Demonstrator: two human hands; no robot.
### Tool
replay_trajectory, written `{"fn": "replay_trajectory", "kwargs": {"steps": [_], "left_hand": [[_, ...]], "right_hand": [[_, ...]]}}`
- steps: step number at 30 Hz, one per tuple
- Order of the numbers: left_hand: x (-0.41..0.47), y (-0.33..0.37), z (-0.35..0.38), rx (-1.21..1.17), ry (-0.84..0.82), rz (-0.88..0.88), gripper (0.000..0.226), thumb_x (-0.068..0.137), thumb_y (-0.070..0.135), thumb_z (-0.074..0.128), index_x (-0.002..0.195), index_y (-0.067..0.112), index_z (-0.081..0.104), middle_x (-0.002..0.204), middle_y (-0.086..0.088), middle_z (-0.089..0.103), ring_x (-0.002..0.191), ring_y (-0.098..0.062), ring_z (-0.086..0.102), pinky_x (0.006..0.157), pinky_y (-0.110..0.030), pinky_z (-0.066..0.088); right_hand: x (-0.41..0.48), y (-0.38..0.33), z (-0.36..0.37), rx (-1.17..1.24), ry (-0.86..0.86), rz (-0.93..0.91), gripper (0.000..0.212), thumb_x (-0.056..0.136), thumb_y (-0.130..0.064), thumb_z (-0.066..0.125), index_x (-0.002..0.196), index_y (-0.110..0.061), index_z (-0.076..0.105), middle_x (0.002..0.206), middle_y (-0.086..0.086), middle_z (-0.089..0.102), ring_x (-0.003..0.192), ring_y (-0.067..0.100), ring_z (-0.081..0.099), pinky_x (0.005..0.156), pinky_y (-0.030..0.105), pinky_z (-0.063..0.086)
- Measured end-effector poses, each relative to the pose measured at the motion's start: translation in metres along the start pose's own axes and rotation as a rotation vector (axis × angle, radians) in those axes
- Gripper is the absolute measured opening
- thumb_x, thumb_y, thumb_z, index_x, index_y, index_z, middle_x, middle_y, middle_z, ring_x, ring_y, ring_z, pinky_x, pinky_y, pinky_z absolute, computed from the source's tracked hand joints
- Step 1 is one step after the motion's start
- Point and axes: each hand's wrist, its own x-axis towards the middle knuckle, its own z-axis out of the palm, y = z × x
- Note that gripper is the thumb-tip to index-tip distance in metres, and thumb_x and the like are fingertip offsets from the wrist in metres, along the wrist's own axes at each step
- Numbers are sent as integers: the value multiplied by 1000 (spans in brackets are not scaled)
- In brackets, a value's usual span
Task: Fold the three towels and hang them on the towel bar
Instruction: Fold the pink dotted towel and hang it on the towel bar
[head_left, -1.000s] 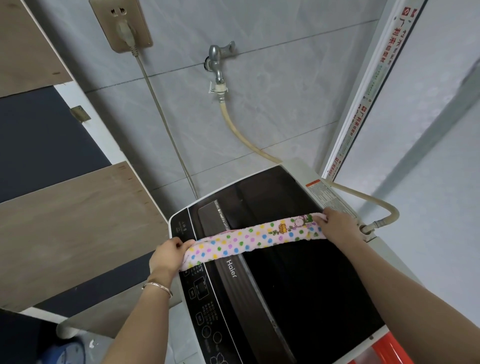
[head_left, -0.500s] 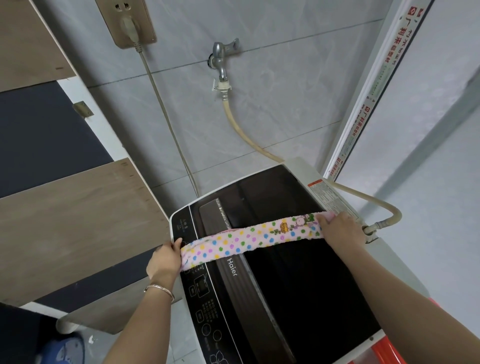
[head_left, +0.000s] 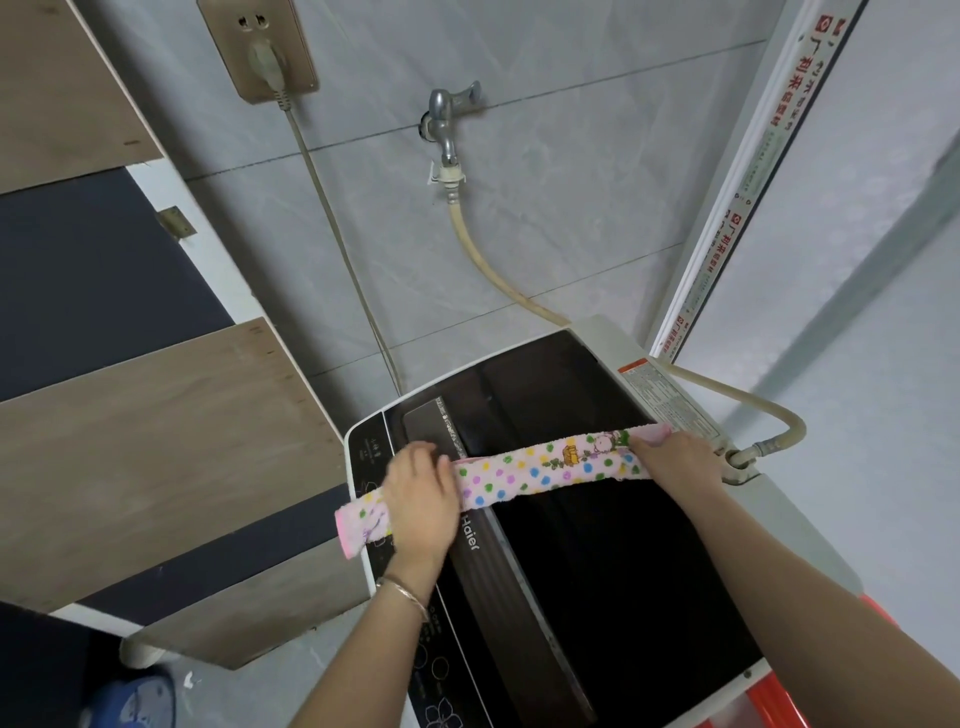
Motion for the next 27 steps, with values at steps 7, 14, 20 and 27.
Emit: {"fn": "replay_trajectory", "kwargs": {"steps": [7, 14, 20, 27], "left_hand": [[-43, 29, 30, 81, -365, 132, 80, 83, 53, -2, 144, 17, 33, 158, -3, 17, 147, -20, 8, 116, -29, -1], [-42, 49, 32, 101, -586, 87, 108, 64, 80, -7, 150, 15, -2, 159, 3, -12, 137, -6, -24, 112, -35, -17], [-51, 94, 37, -125, -554, 7, 95, 83, 69, 33, 150, 9, 5, 160, -2, 5, 148, -15, -1, 117, -28, -4], [-64, 134, 46, -694, -628, -322, 7, 87, 24, 56, 89, 18, 58, 90, 1, 60, 89, -18, 57, 87, -36, 49]], "right_hand": [[2, -6, 0, 187, 24, 41, 30, 92, -28, 48, 103, -2, 56, 87, 10, 53, 77, 21, 49, 60, 27, 35], [-14, -27, -18, 590, 201, -135, 27, 85, -19, 58, 107, -6, 54, 98, 12, 62, 90, 24, 59, 73, 33, 45], [-55, -66, -47, 733, 191, -395, 18, 84, -20, 61, 94, -17, 47, 77, -8, 49, 69, 1, 48, 56, 18, 35], [-84, -86, -31, 699, 99, -562, 17, 82, -20, 61, 94, -12, 52, 88, 1, 57, 75, 9, 54, 62, 14, 39]]}}
